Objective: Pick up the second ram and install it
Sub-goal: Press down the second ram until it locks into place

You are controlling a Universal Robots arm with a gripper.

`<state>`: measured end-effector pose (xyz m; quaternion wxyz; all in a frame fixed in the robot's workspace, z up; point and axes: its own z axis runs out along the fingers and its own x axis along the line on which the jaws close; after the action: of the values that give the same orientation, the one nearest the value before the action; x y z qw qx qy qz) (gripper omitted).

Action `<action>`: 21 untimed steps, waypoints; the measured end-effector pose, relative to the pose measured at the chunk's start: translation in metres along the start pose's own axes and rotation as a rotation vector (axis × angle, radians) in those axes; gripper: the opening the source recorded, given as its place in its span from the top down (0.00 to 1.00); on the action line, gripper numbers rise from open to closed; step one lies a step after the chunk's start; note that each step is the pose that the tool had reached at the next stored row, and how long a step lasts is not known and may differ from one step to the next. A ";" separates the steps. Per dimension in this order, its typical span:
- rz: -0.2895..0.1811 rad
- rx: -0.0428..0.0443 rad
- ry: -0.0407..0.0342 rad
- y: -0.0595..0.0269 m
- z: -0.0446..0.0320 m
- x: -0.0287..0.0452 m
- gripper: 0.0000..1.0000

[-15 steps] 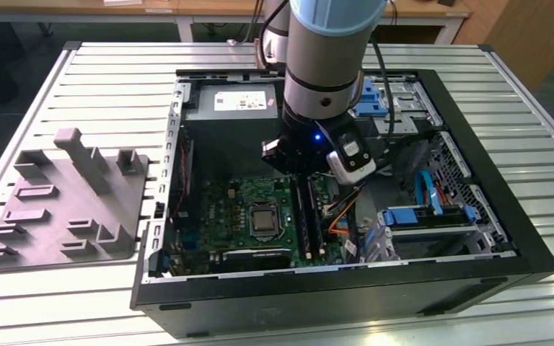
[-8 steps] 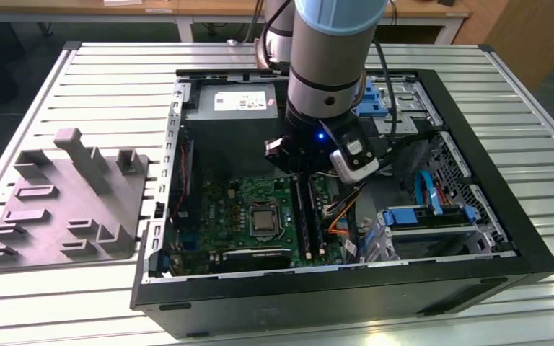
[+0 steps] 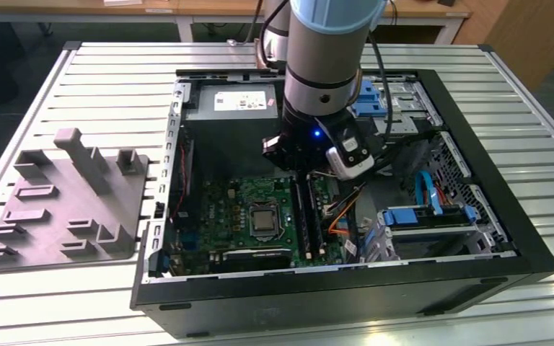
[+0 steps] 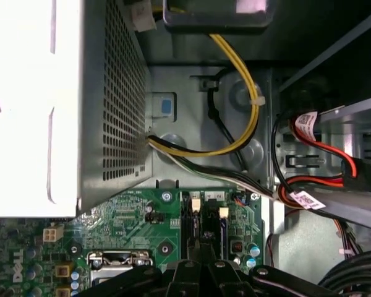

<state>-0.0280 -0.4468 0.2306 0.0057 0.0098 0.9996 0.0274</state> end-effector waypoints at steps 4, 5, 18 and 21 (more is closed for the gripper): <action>0.000 0.0001 0.0000 -0.0001 0.0028 0.0002 0.90; 0.000 0.0003 0.0001 -0.0002 0.0031 0.0002 0.90; 0.000 -0.0001 -0.0001 -0.0003 0.0074 0.0003 0.90; 0.000 0.0003 0.0001 -0.0004 0.0074 0.0003 0.90</action>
<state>-0.0282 -0.4468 0.2232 0.0057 0.0099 0.9996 0.0272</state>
